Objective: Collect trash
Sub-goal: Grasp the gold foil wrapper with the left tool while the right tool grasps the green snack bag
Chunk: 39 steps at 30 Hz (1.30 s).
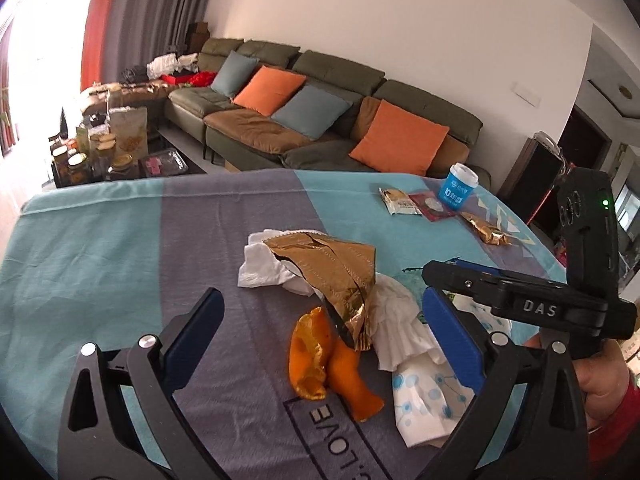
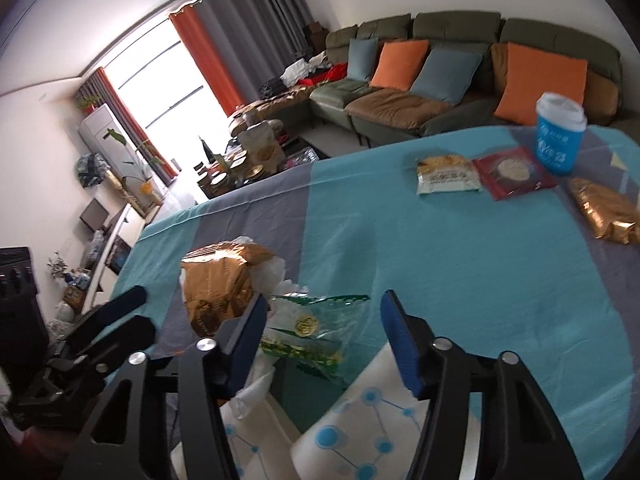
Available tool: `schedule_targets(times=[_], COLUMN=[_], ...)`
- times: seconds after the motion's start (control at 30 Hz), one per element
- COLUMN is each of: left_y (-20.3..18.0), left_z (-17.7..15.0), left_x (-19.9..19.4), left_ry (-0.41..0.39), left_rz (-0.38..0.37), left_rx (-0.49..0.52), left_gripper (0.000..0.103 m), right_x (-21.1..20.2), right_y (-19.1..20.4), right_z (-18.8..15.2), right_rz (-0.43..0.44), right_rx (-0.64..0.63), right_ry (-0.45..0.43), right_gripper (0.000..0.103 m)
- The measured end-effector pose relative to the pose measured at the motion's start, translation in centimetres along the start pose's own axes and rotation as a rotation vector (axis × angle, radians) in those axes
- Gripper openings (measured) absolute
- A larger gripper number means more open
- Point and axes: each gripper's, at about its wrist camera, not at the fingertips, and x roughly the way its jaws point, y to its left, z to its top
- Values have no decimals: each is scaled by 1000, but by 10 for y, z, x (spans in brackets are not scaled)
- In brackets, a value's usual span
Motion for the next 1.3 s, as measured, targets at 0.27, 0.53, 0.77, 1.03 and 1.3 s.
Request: schedule_targets(times=[0.27,0.53,0.77,1.03,1.3], left_y=[13,10,4,1,-6], left_z=[5,2,1,7,5], left_x=[32,55,49,13,-39], left_ry=[51,103,71,-28,-114], left_rz=[-81,-120,-146,-162,-154], left_rx=[-112,-121,-137,-120,-66], left_gripper=[96,53,18,4,2], right_x=[1,-8,-14,-34,-58], right_y=[-1,-4,-9,-3,9], right_z=[-1,-1,0,-1,-3], right_rz=[44,78,87,89,103], right_rx=[31,63,68,58,38], right_ry=[19,-7,-28,-85,-137], right_gripper=[22,15,12,11,11])
